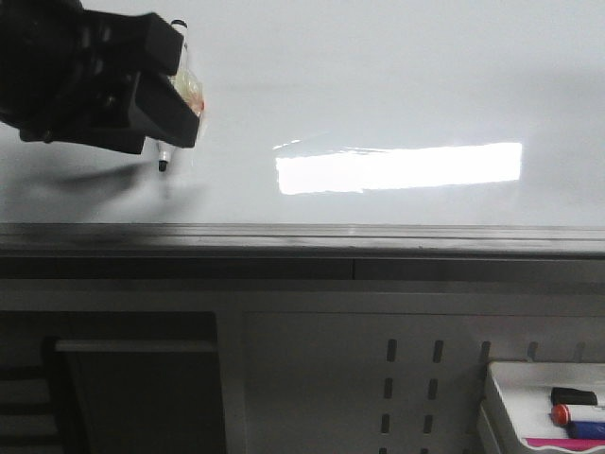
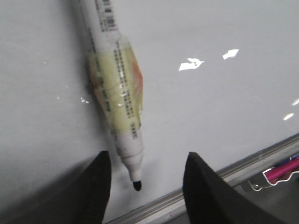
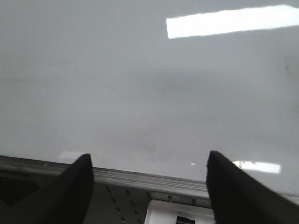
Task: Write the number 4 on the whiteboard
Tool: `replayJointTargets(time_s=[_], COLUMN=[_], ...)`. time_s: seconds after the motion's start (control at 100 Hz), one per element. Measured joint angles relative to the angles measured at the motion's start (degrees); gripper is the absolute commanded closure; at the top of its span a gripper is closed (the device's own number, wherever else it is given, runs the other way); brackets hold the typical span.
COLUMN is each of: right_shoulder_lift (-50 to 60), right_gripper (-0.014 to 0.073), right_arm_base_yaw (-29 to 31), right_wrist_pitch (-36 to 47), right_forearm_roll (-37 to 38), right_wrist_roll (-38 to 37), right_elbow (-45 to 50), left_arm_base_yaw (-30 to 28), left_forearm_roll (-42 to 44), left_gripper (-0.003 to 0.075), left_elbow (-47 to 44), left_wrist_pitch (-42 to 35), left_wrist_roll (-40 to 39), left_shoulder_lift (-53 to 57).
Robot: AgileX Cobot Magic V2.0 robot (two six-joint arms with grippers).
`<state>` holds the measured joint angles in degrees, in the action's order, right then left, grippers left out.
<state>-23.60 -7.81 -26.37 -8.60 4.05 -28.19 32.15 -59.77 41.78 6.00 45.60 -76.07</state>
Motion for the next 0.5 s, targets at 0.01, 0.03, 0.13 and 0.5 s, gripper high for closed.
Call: replayJointTargets(time_s=[0.01,0.03,0.13,0.5], right_shoulder_lift=[0.0,0.0,0.0,0.0], right_gripper=[0.0135,0.0135,0.0135,0.0135], right_arm_base_yaw=[0.0,0.0,0.0,0.0], right_wrist_pitch=[0.0,0.0,0.0,0.0], right_forearm_roll=[0.0,0.0,0.0,0.0], right_wrist_roll=[0.0,0.0,0.0,0.0], right_elbow=[0.0,0.0,0.0,0.0], left_arm_base_yaw=[0.0,0.0,0.0,0.0], left_forearm_roll=[0.0,-0.05,-0.13,-0.27], left_gripper=[0.0475,0.0491,0.056,0.074], left_elbow=[0.0,0.0,0.23,0.46], left_wrist_pitch=[-0.09,-0.44,-1.46,-3.31], left_wrist_roll=[0.0,0.0,0.0,0.09], left_shoulder_lift=[-0.13,-0.5,-1.39,-4.05])
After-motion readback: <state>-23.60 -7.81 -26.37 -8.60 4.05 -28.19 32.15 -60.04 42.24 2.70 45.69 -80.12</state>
